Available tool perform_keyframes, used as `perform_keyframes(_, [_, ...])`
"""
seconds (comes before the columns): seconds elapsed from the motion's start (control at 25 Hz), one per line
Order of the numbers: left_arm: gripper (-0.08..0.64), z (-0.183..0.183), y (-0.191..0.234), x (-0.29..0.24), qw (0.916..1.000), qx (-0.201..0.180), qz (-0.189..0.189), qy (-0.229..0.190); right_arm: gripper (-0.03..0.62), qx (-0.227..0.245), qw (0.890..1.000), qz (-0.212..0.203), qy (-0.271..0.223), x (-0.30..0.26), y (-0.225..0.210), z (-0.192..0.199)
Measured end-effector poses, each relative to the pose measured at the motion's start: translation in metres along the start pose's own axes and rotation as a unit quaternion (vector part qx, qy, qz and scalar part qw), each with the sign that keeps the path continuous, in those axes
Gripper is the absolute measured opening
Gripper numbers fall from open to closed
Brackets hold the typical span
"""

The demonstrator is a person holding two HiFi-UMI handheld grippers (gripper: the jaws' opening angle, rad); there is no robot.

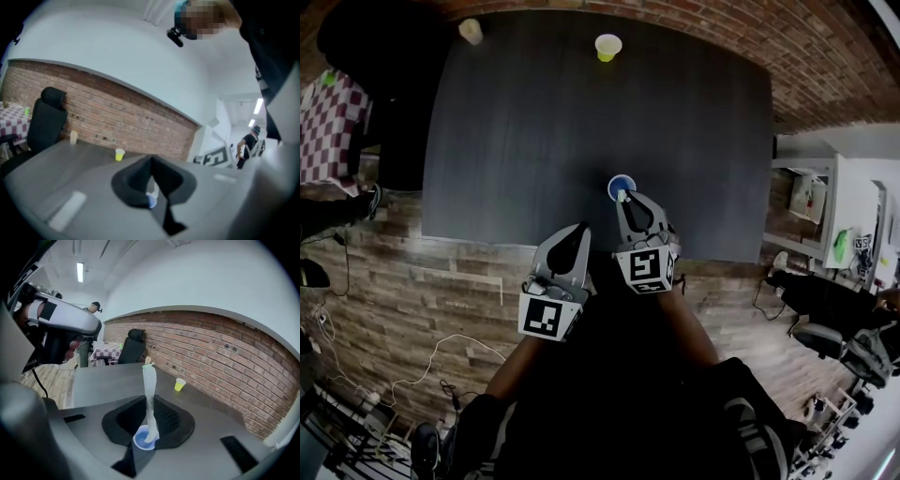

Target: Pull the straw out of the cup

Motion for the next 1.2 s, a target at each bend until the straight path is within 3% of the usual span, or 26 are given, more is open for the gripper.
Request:
perform_keyframes(0.36, [0.005, -0.007, -0.007, 0.008, 0.9995, -0.031, 0.011, -0.004, 0.046, -0.057, 0.998, 0.002, -0.042, 0.033, -0.012, -0.027])
perform_keyframes(0.88, [0.005, -0.023, -0.019, 0.014, 0.9989, -0.041, 0.021, -0.009, 0.046, -0.122, 0.99, 0.011, -0.075, 0.079, -0.031, -0.046])
perform_keyframes(1.2, [0.005, -0.035, -0.03, 0.011, 0.9983, -0.044, 0.017, -0.035, 0.046, -0.167, 0.979, 0.014, -0.114, 0.105, -0.041, -0.053])
Point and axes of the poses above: the fingertips, and each gripper's own axes: x backward along the fingers, y to its left, z out of its underside, the point moved 6 cm from there along x, backward along the fingers, and after that the axes turned 9 degrees about z, right-handed, at the moved point
